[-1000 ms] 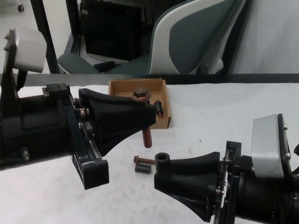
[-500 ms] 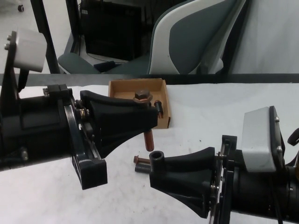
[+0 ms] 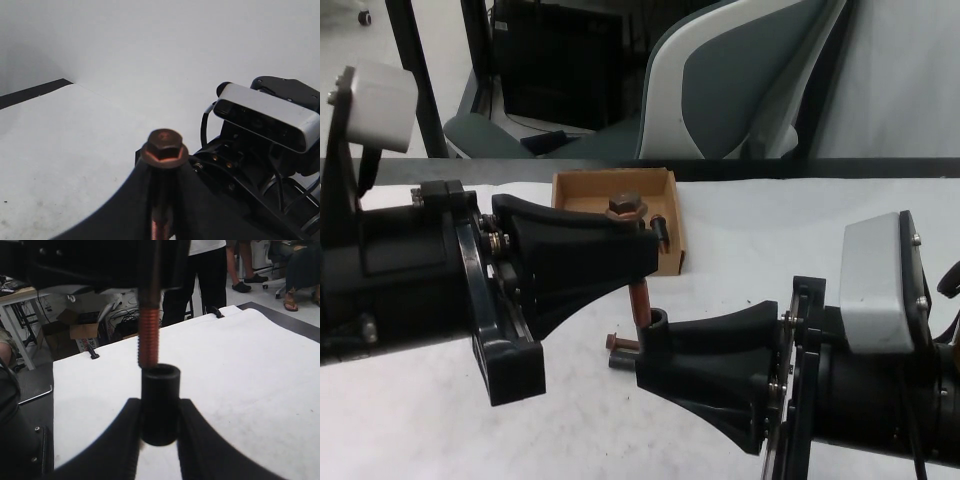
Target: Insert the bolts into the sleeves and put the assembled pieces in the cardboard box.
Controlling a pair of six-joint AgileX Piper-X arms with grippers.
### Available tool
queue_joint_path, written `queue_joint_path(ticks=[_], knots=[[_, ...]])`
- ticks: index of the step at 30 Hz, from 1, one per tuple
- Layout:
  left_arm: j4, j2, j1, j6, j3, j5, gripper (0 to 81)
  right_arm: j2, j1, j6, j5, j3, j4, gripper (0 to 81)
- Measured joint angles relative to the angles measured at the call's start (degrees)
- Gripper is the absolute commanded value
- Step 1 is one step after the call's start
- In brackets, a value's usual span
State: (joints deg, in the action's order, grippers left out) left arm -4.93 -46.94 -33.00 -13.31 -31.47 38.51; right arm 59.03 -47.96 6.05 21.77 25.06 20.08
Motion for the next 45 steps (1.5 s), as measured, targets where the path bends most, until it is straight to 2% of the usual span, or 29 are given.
queue_joint_path(ticks=[36,45], knots=[[-0.3,0.0,0.0,0.0,0.0,0.1,0.8,0.0,0.0,0.0,1.3,0.1,0.6,0.3],[-0.3,0.0,-0.1,-0.8,0.0,0.6,0.8,0.0,0.0,1.7,3.5,0.1,2.2,0.3]])
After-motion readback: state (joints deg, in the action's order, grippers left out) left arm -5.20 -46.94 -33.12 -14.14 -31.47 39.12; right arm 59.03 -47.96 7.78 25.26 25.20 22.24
